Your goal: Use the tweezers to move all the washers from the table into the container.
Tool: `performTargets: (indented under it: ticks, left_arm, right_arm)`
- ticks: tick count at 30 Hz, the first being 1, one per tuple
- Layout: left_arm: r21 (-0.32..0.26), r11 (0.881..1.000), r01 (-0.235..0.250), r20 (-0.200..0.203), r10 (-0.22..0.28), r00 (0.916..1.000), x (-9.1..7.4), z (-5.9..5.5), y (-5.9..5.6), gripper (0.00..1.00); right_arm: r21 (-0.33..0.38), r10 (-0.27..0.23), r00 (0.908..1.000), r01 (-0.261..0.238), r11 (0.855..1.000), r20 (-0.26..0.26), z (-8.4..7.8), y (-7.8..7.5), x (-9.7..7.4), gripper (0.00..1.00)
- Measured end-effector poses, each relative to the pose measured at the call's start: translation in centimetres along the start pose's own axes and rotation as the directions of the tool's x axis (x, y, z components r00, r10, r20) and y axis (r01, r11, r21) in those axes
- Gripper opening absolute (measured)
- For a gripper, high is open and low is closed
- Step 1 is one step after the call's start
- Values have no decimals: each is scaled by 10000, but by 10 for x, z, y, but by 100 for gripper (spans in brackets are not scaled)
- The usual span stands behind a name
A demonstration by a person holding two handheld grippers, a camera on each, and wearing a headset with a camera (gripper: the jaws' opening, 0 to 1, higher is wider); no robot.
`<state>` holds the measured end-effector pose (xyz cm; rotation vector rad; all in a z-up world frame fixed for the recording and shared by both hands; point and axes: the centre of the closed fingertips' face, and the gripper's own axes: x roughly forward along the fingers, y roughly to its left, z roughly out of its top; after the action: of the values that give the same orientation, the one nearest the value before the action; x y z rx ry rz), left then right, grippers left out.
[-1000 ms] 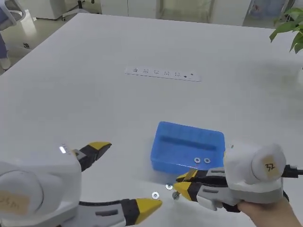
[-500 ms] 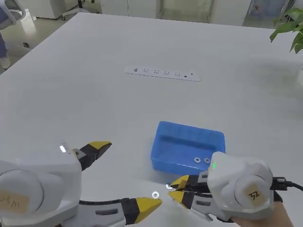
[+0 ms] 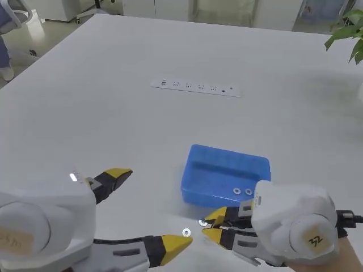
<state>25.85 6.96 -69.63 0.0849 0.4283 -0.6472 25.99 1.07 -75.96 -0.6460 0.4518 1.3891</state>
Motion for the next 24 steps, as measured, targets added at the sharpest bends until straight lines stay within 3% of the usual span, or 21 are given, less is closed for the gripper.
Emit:
performTargets:
  ticks: [8, 15, 19, 23, 24]
  left_arm:
    - [-22, 10000, -27, -32, 26, 10000, -1, -2, 1, 87]
    - [-18, 10000, -20, 15, 20, 10000, -1, 0, 2, 87]
    - [-21, 10000, 13, -1, -13, 10000, 0, -1, 1, 87]
    - [-23, 10000, 22, -7, -22, 10000, -1, -1, 1, 86]
    - [-29, 10000, 5, -1, -5, 10000, -1, -1, 1, 86]
  right_arm:
    - [120, -672, 9963, 667, 9977, 538, 16, -23, -20, 3]
    - [940, -1552, 9823, 1456, 9849, 1045, 29, -55, -33, 3]
    - [1345, -1907, 9766, 1767, 9750, 998, 27, -74, -32, 3]
    - [2529, -2194, 9730, 1949, 9477, 723, 15, -96, -22, 3]
    - [3179, -2188, 9745, 1922, 9284, 497, 8, -101, -18, 3]
